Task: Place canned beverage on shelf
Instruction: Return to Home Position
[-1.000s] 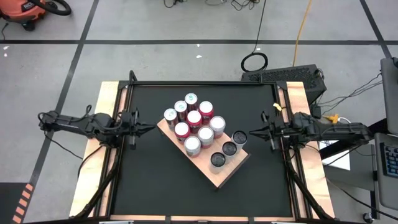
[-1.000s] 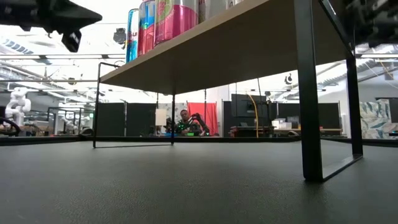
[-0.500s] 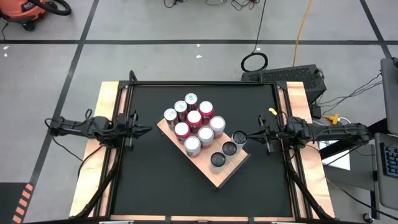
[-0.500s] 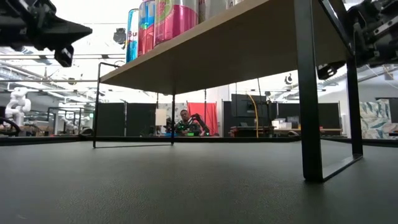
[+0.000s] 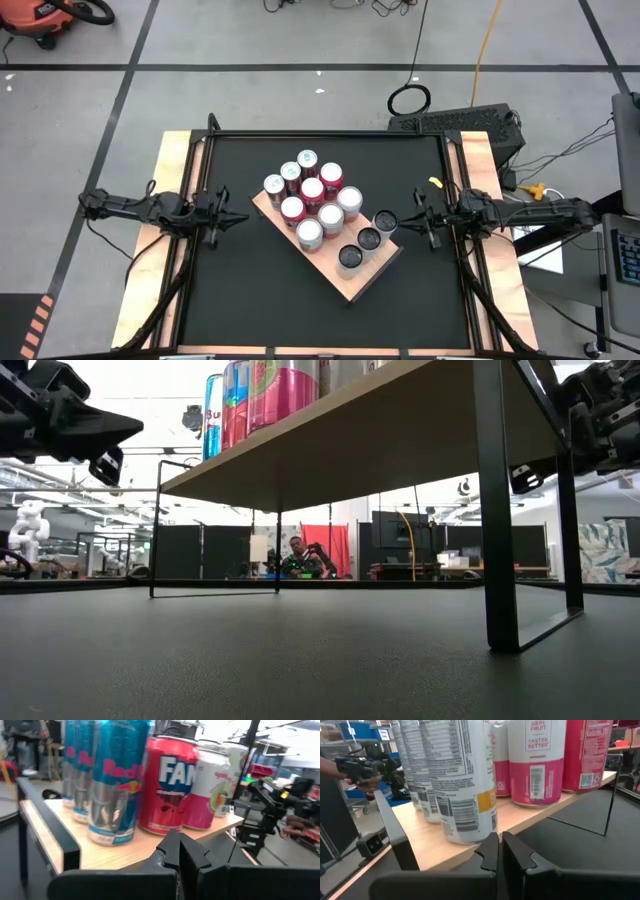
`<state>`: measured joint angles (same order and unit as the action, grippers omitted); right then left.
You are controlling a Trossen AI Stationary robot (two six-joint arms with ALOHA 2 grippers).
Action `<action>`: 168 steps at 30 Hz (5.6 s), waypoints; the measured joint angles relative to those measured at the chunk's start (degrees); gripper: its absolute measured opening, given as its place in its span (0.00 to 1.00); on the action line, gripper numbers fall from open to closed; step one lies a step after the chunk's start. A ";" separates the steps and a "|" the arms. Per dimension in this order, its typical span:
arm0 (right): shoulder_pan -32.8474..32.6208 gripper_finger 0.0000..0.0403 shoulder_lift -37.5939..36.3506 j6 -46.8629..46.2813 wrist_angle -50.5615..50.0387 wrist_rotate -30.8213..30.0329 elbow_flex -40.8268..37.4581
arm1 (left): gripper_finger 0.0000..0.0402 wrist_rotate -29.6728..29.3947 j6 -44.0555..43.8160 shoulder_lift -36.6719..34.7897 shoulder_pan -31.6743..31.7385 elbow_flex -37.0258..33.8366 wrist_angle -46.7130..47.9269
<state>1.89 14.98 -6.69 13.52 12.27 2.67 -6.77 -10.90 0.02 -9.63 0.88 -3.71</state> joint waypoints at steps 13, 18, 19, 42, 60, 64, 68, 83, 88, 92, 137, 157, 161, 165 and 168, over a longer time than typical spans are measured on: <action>0.00 0.00 -2.65 0.86 -0.90 2.27 -0.11 | 0.00 2.13 2.09 0.01 0.00 -0.48 -1.46; 0.00 0.00 -8.21 1.41 -4.37 -2.06 -0.17 | 0.00 2.33 -0.55 0.00 0.00 -0.49 -1.94; 0.00 0.00 -9.46 1.51 -5.13 -2.98 -0.19 | 0.00 2.34 -0.64 -0.01 0.00 -0.50 -2.01; 0.02 0.00 -14.88 -2.47 -10.40 -0.26 -1.79 | 0.00 2.89 1.35 -0.01 0.00 -0.54 0.45; 0.00 0.00 -14.80 -2.71 -10.73 -0.20 -1.79 | 0.00 6.22 4.12 0.00 3.58 -0.59 0.65; 0.00 0.00 -14.80 -2.71 -10.74 -0.20 -1.79 | 0.00 7.74 3.53 -0.01 4.92 -0.59 2.23; 0.00 0.00 -14.80 -2.69 -10.76 -0.20 -1.79 | 0.00 8.46 2.63 -0.01 5.14 -0.59 1.01; 0.02 0.00 -14.78 -1.18 -11.26 -3.76 -1.79 | 0.00 8.47 3.46 0.01 5.14 -0.63 2.52; 0.02 0.00 -14.78 -1.17 -11.28 -3.45 -1.79 | 0.00 8.63 3.72 0.01 5.14 -0.63 2.50; 0.02 0.00 -14.78 -1.16 -11.27 -3.39 -1.79 | 0.00 9.01 3.71 0.01 5.14 -0.63 2.54; 0.02 0.00 -14.79 -1.17 -11.24 -3.26 -1.81 | 0.00 8.16 11.28 0.01 5.11 -0.63 2.53; 0.01 0.00 -14.78 -1.18 -11.24 -3.26 -1.80 | 0.00 8.05 11.28 0.00 5.11 -0.62 2.61; -0.02 0.00 -14.80 -1.62 -11.30 -6.78 -1.80 | 0.00 8.04 11.28 0.01 5.11 -0.62 2.63; 0.01 0.00 -14.80 -1.18 -11.60 -13.17 -1.80 | 0.00 8.03 11.28 -0.01 5.11 -0.63 2.65; 0.01 0.00 -14.78 -1.18 -11.50 -13.51 -1.79 | 0.00 8.03 11.28 0.00 5.11 -0.62 2.65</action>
<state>1.90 0.21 -7.88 2.02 -1.23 0.88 1.26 0.38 0.03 -4.51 0.26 -1.06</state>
